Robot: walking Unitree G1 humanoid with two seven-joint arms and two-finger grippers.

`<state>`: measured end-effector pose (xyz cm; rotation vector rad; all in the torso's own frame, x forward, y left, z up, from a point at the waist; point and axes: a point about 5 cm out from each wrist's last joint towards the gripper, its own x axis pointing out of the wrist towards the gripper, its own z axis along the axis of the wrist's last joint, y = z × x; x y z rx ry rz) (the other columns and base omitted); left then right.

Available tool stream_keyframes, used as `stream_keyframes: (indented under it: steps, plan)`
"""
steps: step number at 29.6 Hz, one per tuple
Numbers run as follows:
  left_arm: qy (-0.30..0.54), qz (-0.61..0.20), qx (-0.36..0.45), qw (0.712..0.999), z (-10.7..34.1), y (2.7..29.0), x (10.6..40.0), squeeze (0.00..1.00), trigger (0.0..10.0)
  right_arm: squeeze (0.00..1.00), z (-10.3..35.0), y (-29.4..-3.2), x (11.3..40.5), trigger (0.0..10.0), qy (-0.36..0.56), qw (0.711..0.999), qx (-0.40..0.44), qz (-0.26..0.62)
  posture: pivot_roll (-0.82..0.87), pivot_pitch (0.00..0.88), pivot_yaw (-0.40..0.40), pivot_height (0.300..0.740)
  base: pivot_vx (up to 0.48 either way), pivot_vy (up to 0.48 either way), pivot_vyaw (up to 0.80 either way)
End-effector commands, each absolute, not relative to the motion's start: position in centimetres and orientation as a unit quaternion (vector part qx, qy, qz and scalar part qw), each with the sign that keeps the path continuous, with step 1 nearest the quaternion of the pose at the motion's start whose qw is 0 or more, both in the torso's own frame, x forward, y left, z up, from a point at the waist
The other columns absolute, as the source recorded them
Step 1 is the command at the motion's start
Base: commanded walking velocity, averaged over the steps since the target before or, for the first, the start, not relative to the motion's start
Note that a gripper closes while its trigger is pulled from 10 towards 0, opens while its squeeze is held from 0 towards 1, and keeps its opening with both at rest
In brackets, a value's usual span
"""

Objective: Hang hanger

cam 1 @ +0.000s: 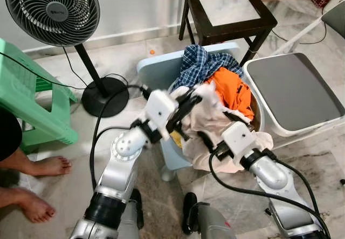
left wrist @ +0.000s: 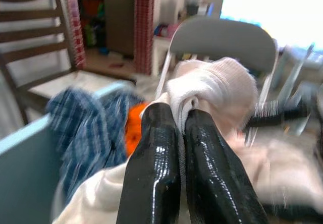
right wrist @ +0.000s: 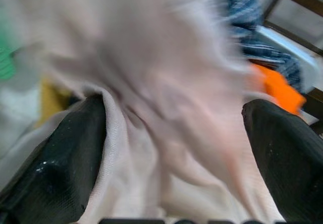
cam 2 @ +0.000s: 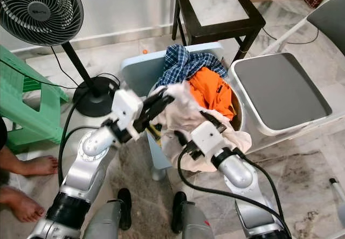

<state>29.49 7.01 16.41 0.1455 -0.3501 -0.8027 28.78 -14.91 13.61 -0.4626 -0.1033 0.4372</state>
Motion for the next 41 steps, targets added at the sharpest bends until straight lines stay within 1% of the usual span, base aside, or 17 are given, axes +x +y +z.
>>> stream_keyframes:
  steps: [1,8,11,13,16,22,23,24,25,26,27,30,33,35,36,37,41]
  plan:
    - [-0.162,-0.38,0.085,0.907,15.9,7.2,28.9,0.0,0.0,0.78,12.9,-15.5,28.6,10.0,-0.034,0.954,-0.218,0.205,0.12,0.323,-0.062,0.74,0.0,0.0,0.0]
    - [-0.115,-0.319,0.092,0.936,13.2,9.8,27.3,0.0,0.0,0.78,12.8,-16.0,27.9,10.0,-0.027,0.947,-0.213,0.241,0.12,0.311,-0.062,0.74,0.0,0.0,0.0]
    - [-0.085,-0.29,0.095,0.948,11.8,10.7,26.5,0.0,0.0,0.78,12.9,-17.1,27.8,10.0,-0.019,0.945,-0.224,0.239,0.1,0.312,-0.059,0.74,0.0,0.0,0.0]
    - [-0.077,-0.265,0.086,0.957,11.4,11.0,26.2,0.0,0.0,0.78,13.0,-18.1,27.8,10.0,-0.018,0.951,-0.221,0.214,0.1,0.316,-0.059,0.74,0.0,0.0,0.0]
    - [-0.057,-0.222,0.069,0.971,10.8,11.9,25.5,0.0,0.0,0.78,13.3,-20.0,27.3,10.0,-0.015,0.978,-0.167,0.128,0.07,0.324,-0.053,0.74,0.0,0.0,0.0]
    - [-0.031,-0.191,0.07,0.979,9.9,13.4,25.5,0.0,0.0,0.75,12.3,-19.6,25.9,10.0,-0.012,0.997,-0.064,0.047,0.06,0.319,-0.043,0.74,0.0,0.0,0.0]
    - [-0.034,-0.184,0.081,0.979,10.0,13.9,26.0,0.0,0.0,0.68,11.8,-18.9,25.6,10.0,-0.01,0.999,-0.027,0.03,0.06,0.299,-0.039,0.74,0.0,0.0,0.0]
    - [-0.034,-0.184,0.081,0.979,10.0,13.9,26.0,0.0,0.0,0.68,11.8,-18.9,25.6,10.0,-0.01,0.999,-0.027,0.03,0.06,0.299,-0.039,0.74,0.0,0.0,0.0]
    - [-0.042,-0.171,0.088,0.98,10.4,14.3,26.5,0.0,0.0,0.16,11.4,-18.4,25.6,10.0,-0.011,1.0,-0.006,0.025,0.07,0.278,-0.034,0.74,0.0,0.0,0.0]
    - [-0.046,-0.164,0.089,0.981,10.7,14.5,26.8,0.0,0.0,0.16,11.4,-18.1,25.6,10.0,-0.012,1.0,0.001,0.024,0.07,0.278,-0.034,0.74,0.0,0.0,0.0]
    - [-0.048,-0.154,0.088,0.983,10.9,14.8,27.0,0.0,0.0,0.0,11.2,-17.9,25.6,10.0,-0.012,1.0,0.01,0.023,0.09,0.275,-0.026,0.74,0.0,0.0,0.0]
    - [-0.058,-0.117,0.083,0.988,11.8,15.6,27.6,0.0,0.0,0.0,11.1,-17.9,25.7,10.0,-0.011,0.999,0.031,0.011,0.12,0.264,-0.013,0.74,0.0,0.0,0.0]
    - [-0.077,-0.094,0.078,0.99,12.8,16.4,27.4,0.0,0.0,0.0,11.1,-18.2,26.3,10.0,-0.01,0.999,0.051,-0.003,0.12,0.254,-0.034,0.74,0.0,0.0,0.0]
    - [-0.074,-0.091,0.082,0.99,12.6,16.7,26.9,0.0,2.8,0.0,11.4,-18.3,26.3,10.0,-0.018,0.998,0.058,-0.005,0.13,0.245,-0.033,0.74,0.0,0.0,0.0]
    - [-0.063,-0.087,0.08,0.991,12.1,17.1,26.5,0.0,8.4,0.0,11.4,-18.3,26.3,10.0,-0.021,0.999,0.041,0.002,0.14,0.241,-0.024,0.74,0.0,0.0,0.0]
    - [-0.057,-0.082,0.079,0.992,11.9,17.2,26.4,0.0,10.0,0.0,11.3,-18.4,26.4,10.0,-0.022,0.999,0.038,0.001,0.15,0.235,-0.017,0.74,0.0,0.0,0.0]
    - [-0.051,-0.083,0.09,0.991,12.0,16.8,27.4,0.0,10.0,0.0,11.8,-19.5,27.3,10.0,-0.043,0.994,0.094,-0.047,0.16,0.196,0.006,0.74,0.0,0.0,0.0]
